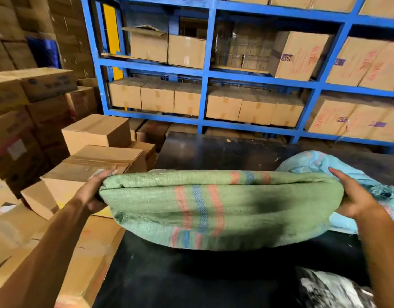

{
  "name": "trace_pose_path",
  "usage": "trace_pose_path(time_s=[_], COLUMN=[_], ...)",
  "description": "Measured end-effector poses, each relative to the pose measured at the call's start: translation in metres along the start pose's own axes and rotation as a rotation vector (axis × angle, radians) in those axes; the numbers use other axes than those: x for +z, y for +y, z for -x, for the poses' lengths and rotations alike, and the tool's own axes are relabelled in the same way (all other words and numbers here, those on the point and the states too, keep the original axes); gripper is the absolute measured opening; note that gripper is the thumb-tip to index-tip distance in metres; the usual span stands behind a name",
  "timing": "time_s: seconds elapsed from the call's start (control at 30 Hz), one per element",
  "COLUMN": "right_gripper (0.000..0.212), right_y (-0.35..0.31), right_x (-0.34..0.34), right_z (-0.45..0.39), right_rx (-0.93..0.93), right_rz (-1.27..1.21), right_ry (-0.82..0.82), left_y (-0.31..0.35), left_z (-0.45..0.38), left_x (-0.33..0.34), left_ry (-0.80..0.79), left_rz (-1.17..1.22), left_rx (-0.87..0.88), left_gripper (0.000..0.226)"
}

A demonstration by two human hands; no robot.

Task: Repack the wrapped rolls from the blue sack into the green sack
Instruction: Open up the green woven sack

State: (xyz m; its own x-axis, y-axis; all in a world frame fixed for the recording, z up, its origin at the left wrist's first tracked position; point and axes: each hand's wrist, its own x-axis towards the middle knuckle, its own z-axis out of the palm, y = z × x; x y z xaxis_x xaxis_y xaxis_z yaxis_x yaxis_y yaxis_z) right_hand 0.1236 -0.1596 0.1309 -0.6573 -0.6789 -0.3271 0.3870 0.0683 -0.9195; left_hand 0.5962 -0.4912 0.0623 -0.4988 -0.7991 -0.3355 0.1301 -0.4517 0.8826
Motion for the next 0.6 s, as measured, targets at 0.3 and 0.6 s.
trace_pose_path(time_s=[0.3, 0.6], right_gripper=[0.036, 0.035], right_y=[-0.001, 0.044], right_x=[0.019, 0.047], right_z=[0.005, -0.029], right_rx=[-0.175, -0.229], right_rz=[0.852, 1.026], right_ry=[0.085, 0.636], left_y=[-0.021, -0.032], left_z=[-0.014, -0.006], left_x=[0.006, 0.064], left_ry=[0.287, 0.359], left_rz=[-0.836, -0.293], left_rx=[0.351, 0.200], left_gripper=[0.047, 0.026])
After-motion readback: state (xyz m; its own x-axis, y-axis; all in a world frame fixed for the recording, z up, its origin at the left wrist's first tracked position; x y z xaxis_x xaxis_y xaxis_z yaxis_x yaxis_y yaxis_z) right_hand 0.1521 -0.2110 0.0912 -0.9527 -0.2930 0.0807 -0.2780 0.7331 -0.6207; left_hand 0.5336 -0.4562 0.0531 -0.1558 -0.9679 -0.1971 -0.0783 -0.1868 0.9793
